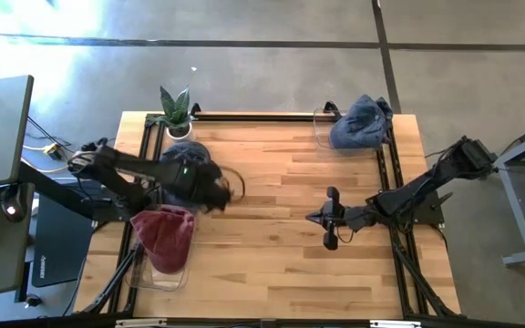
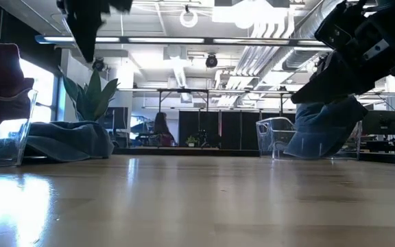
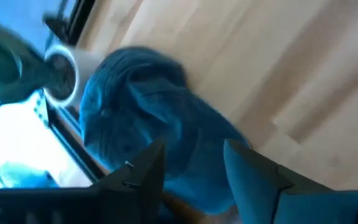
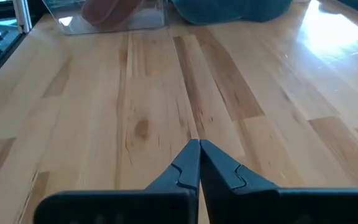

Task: Pick & Place hat
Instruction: Put the dark blue cap into the top transparent bin

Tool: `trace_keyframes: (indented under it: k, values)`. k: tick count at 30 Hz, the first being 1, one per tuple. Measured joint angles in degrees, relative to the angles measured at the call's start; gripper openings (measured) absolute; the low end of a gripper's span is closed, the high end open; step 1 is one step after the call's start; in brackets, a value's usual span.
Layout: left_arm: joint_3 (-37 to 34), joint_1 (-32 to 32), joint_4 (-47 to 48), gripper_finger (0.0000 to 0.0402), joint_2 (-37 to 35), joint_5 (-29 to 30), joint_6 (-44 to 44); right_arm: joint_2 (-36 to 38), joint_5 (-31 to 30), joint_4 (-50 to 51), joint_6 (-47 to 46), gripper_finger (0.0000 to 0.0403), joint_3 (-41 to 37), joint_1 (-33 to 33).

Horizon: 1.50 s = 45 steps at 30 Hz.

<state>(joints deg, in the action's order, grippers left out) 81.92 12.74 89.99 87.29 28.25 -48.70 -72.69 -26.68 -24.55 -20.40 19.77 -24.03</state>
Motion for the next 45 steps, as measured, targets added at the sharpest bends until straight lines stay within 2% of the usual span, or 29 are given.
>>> trace_keyframes:
  k: [6,10,15,19,23,27,30,32,36,40,45]
  values:
    - [-9.6,-13.6,-3.7,0.0103,-0.9,-4.8,3.7,0.1,0.0,-0.9,0.9,0.0005,0.0,0.0]
    - [-17.9,-20.6,-6.5,0.0056,-0.9,-4.9,5.0,0.1,0.2,-0.9,0.9,0.0008,0.0,0.0]
    - [-27.0,-25.8,-17.6,0.0006,-0.9,-7.0,10.0,0.1,0.2,-0.8,0.9,0.0002,0.0,0.0]
    - [-31.5,-27.5,-29.3,0.0009,-0.9,-10.3,15.6,0.1,0.2,-0.9,0.9,0.0005,0.0,0.0]
    - [-34.0,-27.3,-46.5,0.0004,-0.9,-19.4,20.8,0.1,0.2,-1.0,0.9,0.0008,0.0,0.0]
    - [-33.8,-24.6,-64.0,0.0001,-0.9,-33.4,22.1,0.1,-0.5,-1.0,1.2,0.0008,0.0,0.0]
    - [-30.9,-21.0,-69.5,0.0000,-0.9,-38.9,23.9,0.1,-0.9,-1.0,1.3,0.0003,0.0,0.0]
    - [-28.1,-18.6,-68.9,0.0000,-0.9,-38.8,24.9,0.1,-1.0,-1.0,1.3,0.0002,0.0,0.0]
    - [-22.6,-13.5,-63.5,0.0000,-0.9,-33.8,26.0,0.1,-0.5,-1.0,1.3,0.0006,0.0,0.1]
    - [-18.2,-6.6,-56.7,0.0000,-0.9,-24.2,25.1,0.1,0.1,-1.0,2.8,0.0018,0.0,0.1]
    - [-18.5,1.9,-58.3,0.0000,-0.8,-13.8,24.7,0.1,-0.4,-2.4,3.9,0.0060,0.3,2.6]
